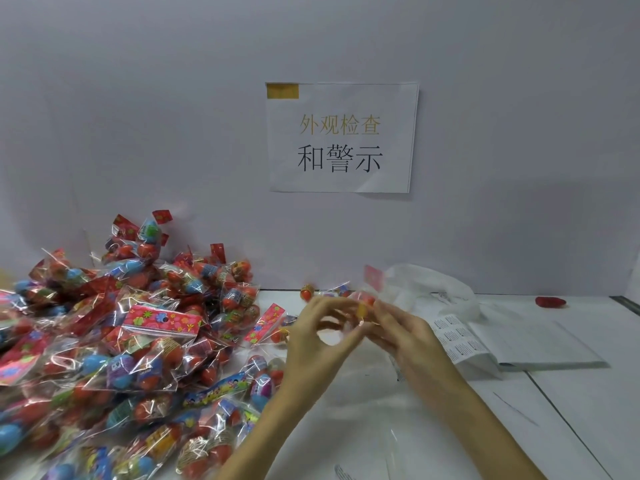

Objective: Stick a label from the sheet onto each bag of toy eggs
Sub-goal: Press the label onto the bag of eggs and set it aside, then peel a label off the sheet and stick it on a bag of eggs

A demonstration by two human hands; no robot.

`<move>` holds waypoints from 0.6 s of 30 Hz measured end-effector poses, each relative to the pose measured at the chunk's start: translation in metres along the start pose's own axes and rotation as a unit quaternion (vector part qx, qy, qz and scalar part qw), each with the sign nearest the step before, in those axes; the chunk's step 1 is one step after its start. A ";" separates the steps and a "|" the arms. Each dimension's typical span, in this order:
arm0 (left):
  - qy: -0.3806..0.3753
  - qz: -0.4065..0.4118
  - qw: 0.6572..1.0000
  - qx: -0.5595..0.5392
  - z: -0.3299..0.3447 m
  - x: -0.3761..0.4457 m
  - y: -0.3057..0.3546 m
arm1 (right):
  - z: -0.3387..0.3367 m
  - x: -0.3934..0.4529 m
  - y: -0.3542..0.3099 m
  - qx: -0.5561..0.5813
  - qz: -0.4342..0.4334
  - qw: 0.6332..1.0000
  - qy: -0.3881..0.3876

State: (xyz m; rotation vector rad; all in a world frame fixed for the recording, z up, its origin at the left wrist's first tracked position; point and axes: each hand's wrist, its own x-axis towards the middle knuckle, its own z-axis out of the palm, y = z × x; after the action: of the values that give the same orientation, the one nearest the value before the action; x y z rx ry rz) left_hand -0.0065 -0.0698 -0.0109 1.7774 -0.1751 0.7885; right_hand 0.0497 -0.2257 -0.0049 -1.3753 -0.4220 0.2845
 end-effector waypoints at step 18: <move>-0.054 -0.171 0.869 0.460 -0.045 0.017 -0.041 | -0.101 -0.010 -0.046 0.667 -0.027 0.744 -0.017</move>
State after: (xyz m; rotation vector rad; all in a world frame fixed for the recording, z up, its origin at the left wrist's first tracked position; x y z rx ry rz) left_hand 0.0079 -0.0100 -0.0271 2.6501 0.5267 0.5289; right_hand 0.0840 -0.3272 0.0252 0.0733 -0.1739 0.4345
